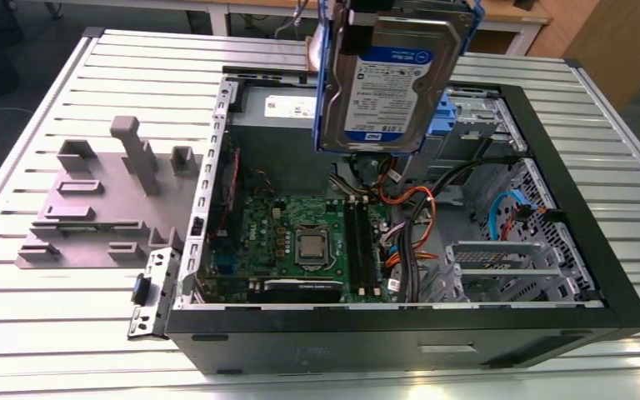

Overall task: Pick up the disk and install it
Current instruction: 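Insert the disk into the insertion slot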

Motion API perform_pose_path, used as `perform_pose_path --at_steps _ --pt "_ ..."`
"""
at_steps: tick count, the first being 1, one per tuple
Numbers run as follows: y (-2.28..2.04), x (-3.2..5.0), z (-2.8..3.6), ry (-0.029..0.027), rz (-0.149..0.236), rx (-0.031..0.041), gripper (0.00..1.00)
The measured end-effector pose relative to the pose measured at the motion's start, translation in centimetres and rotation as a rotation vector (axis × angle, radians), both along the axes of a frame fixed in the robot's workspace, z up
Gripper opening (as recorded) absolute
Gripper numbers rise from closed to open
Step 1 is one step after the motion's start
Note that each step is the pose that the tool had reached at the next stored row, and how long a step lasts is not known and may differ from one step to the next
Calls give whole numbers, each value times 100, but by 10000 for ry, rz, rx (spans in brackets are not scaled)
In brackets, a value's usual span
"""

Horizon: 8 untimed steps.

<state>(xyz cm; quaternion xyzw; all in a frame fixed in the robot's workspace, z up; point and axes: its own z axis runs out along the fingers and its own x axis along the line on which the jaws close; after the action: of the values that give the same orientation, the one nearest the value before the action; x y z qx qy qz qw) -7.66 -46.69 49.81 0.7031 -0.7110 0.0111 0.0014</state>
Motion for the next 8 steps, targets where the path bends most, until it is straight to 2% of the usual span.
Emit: perform_pose_path --at_steps 8 --pt "0 18 0 0 0 0 36"
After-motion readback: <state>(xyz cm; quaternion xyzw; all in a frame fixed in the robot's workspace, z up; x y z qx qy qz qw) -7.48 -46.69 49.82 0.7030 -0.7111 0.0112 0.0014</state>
